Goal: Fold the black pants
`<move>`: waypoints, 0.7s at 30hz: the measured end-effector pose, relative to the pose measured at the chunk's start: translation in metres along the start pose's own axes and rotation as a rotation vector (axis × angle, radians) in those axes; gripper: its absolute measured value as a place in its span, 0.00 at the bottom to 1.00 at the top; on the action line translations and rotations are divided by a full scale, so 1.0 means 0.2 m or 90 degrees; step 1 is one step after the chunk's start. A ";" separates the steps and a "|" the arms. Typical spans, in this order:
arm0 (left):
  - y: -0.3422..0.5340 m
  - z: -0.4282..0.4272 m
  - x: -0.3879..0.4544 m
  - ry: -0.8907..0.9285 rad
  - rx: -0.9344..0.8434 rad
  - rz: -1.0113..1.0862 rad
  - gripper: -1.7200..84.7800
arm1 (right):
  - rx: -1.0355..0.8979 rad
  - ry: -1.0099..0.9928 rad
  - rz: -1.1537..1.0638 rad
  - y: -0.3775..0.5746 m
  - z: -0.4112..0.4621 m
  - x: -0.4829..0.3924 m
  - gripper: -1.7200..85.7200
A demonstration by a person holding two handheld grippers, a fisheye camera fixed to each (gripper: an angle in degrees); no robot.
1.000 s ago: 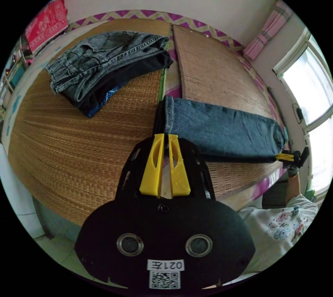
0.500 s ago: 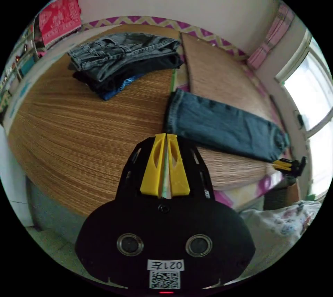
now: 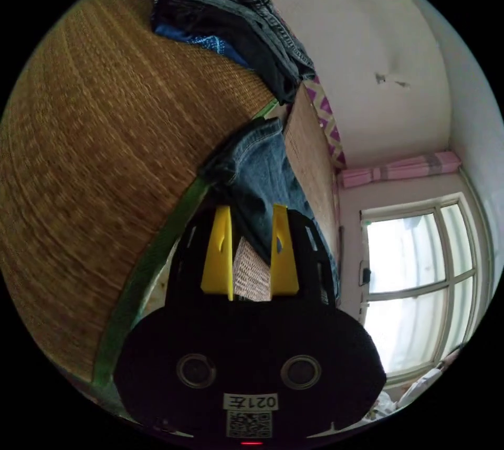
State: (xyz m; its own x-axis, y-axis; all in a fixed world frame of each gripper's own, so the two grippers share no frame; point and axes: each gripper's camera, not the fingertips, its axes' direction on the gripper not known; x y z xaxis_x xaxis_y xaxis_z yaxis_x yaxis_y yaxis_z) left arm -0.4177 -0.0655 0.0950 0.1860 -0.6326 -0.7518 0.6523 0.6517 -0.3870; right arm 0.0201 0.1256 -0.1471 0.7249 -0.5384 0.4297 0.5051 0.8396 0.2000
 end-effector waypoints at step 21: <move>1.83 0.96 1.85 -0.182 0.050 0.752 0.01 | 0.104 0.123 0.129 0.67 -0.08 0.39 0.07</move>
State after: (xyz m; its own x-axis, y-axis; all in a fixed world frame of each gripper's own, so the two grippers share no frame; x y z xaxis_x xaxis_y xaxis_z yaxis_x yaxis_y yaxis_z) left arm 0.0309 -0.1406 -0.2223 0.8441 0.2566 -0.4709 0.0132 0.8679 0.4965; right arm 0.1523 0.1946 -0.1009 0.8861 -0.3499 0.3038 0.2709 0.9231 0.2731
